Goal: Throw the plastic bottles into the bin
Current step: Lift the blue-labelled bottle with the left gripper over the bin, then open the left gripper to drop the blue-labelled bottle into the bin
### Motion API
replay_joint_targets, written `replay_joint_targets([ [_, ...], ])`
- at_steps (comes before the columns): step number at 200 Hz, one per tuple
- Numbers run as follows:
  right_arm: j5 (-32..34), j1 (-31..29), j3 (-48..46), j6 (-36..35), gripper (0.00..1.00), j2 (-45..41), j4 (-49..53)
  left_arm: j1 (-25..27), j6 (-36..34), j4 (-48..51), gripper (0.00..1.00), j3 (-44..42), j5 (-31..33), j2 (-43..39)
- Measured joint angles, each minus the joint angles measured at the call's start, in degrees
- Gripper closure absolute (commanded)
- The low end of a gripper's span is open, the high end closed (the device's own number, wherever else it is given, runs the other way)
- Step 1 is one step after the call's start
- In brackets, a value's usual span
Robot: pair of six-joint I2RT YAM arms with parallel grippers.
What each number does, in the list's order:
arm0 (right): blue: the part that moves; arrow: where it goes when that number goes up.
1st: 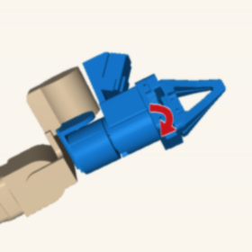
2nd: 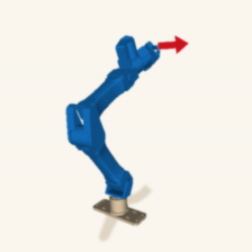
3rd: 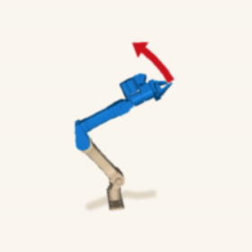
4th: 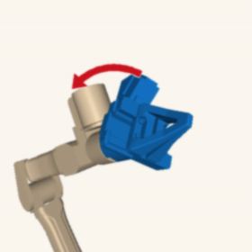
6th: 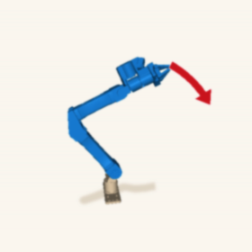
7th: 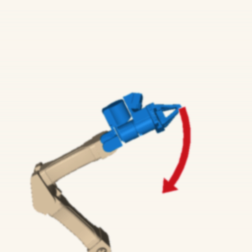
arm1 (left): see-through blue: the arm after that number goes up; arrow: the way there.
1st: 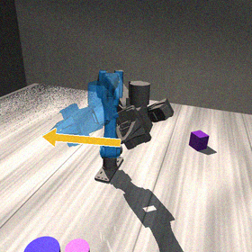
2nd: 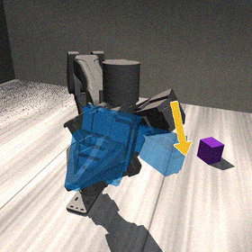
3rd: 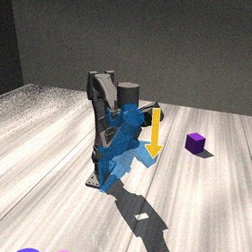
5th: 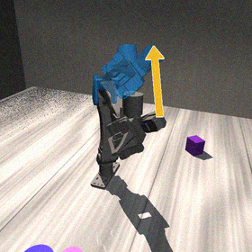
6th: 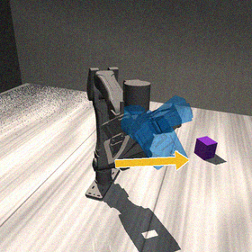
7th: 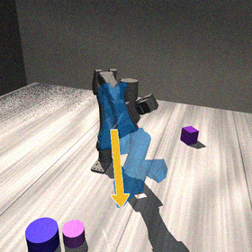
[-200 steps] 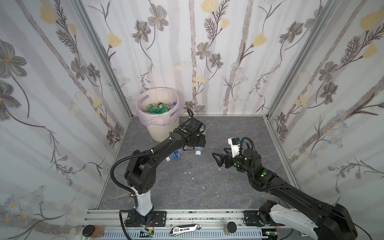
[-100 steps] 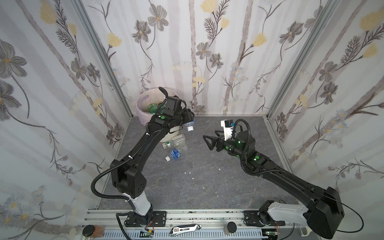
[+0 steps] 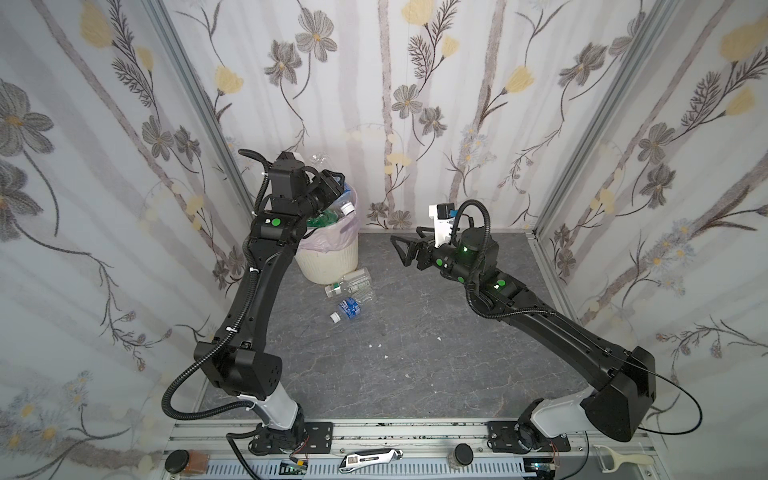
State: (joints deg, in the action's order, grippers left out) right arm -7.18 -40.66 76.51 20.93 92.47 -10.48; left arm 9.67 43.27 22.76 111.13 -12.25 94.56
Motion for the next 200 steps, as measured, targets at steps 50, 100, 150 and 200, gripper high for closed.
replay_joint_targets([
  [50,-0.42,-0.74,5.88,-0.04,0.00,3.13,0.59,-4.22,4.79,-3.96,0.41,7.34,1.14,0.35],
  [100,-0.59,-0.74,6.58,-0.26,0.00,5.05,0.81,-5.92,6.29,-9.16,0.40,15.61,2.21,3.15],
  [150,-1.68,-0.96,5.33,0.02,0.00,5.18,1.86,-8.28,9.55,-9.20,0.12,16.98,-1.95,18.60],
  [200,-1.62,-1.05,2.21,0.02,0.00,3.19,2.49,-8.37,11.78,-7.19,0.00,16.76,-4.79,19.19],
])
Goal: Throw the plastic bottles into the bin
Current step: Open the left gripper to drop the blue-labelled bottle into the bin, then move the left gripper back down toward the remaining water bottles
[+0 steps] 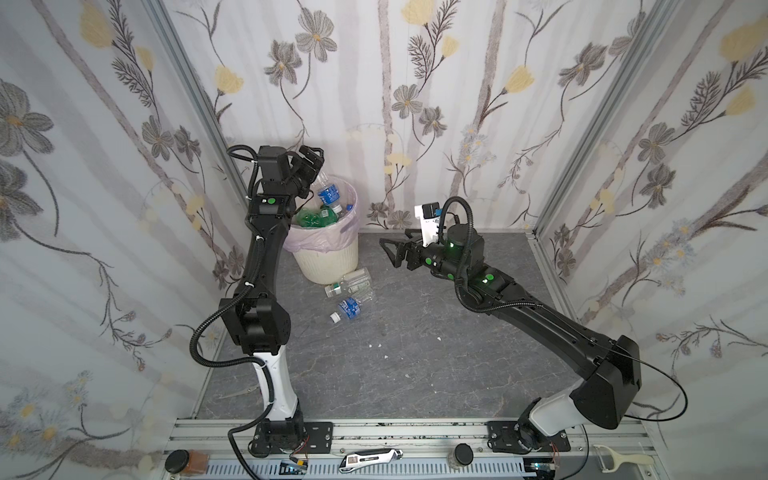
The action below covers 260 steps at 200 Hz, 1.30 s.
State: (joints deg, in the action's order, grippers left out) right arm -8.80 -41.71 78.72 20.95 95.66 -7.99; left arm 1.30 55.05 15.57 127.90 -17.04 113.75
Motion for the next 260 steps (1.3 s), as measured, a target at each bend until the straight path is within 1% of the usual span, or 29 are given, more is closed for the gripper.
replay_joint_targets([
  [58,-0.31,-0.17,-0.26,0.98,0.00,0.15,-0.02,0.04,-2.36,-1.62,0.00,-6.86,-0.13,-7.21],
  [148,-0.28,-0.70,-2.54,1.11,0.00,-0.61,-0.26,0.09,-5.62,-1.55,0.00,-15.15,-0.09,-11.87],
  [186,-0.24,-0.70,-4.26,1.09,0.00,-1.05,-0.39,0.63,-8.22,-1.81,0.00,-19.47,-0.02,-16.09],
  [221,-0.24,-0.70,-6.40,1.09,0.00,-1.86,-0.50,4.72,-12.00,-1.66,0.00,-26.47,0.13,-21.53],
  [260,0.35,-0.70,-10.88,1.05,0.00,-4.44,-0.79,12.90,-19.19,-0.74,0.00,-34.42,4.50,-26.99],
])
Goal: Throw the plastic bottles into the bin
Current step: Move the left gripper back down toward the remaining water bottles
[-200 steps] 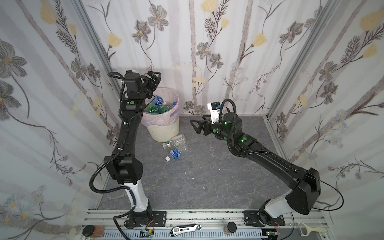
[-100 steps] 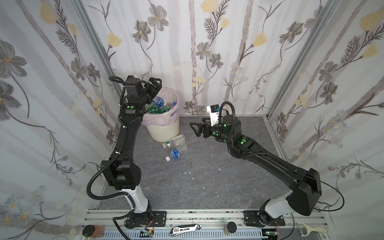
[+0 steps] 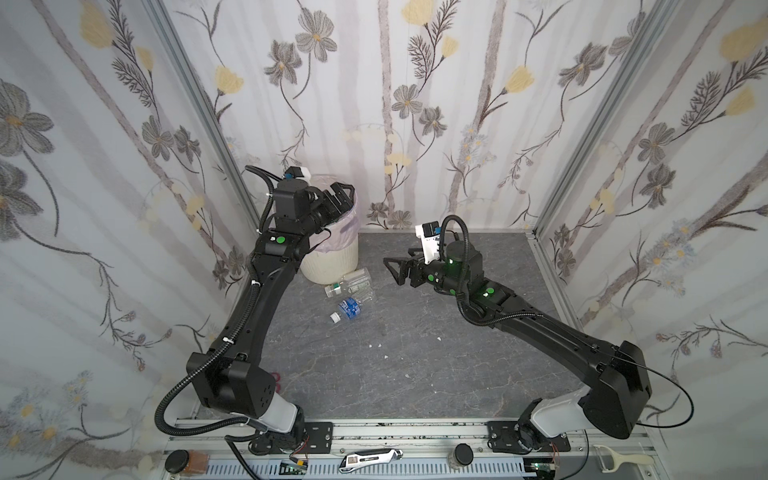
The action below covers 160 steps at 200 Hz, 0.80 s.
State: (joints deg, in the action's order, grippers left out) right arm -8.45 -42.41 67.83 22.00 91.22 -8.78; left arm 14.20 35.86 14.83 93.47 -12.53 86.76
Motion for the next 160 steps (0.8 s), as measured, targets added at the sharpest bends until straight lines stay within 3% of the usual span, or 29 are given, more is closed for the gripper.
replay_joint_targets([
  [87,3.06,0.07,-11.67,-1.20,0.00,-7.76,-1.05,13.09,-14.71,6.03,0.00,-15.10,11.72,-4.28],
  [160,4.17,0.07,-21.46,-2.71,0.00,-11.80,-1.29,15.02,-20.65,12.90,0.00,-21.75,19.45,-1.73],
])
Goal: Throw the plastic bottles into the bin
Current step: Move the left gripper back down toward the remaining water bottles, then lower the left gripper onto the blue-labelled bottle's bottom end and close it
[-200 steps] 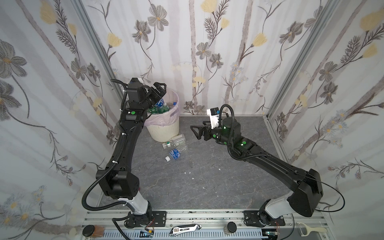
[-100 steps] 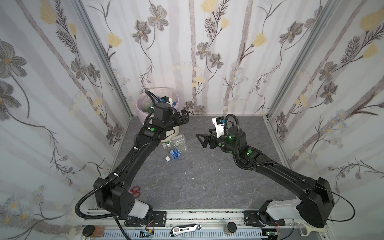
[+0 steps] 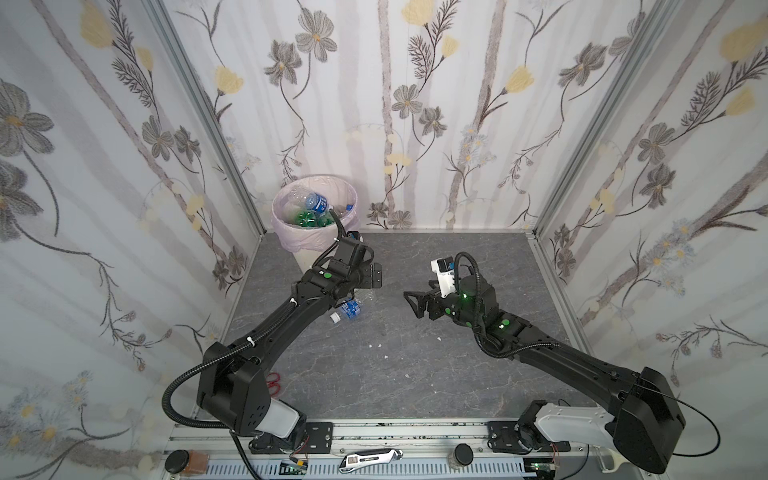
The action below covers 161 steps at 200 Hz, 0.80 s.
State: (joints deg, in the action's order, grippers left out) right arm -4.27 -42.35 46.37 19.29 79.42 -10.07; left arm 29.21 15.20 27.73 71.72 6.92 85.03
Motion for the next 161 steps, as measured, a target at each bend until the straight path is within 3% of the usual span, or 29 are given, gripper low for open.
replay_joint_targets([
  [161,-0.33,0.00,-7.50,0.79,0.00,-1.09,-1.46,1.55,-0.66,6.86,0.00,-2.49,8.20,15.28],
])
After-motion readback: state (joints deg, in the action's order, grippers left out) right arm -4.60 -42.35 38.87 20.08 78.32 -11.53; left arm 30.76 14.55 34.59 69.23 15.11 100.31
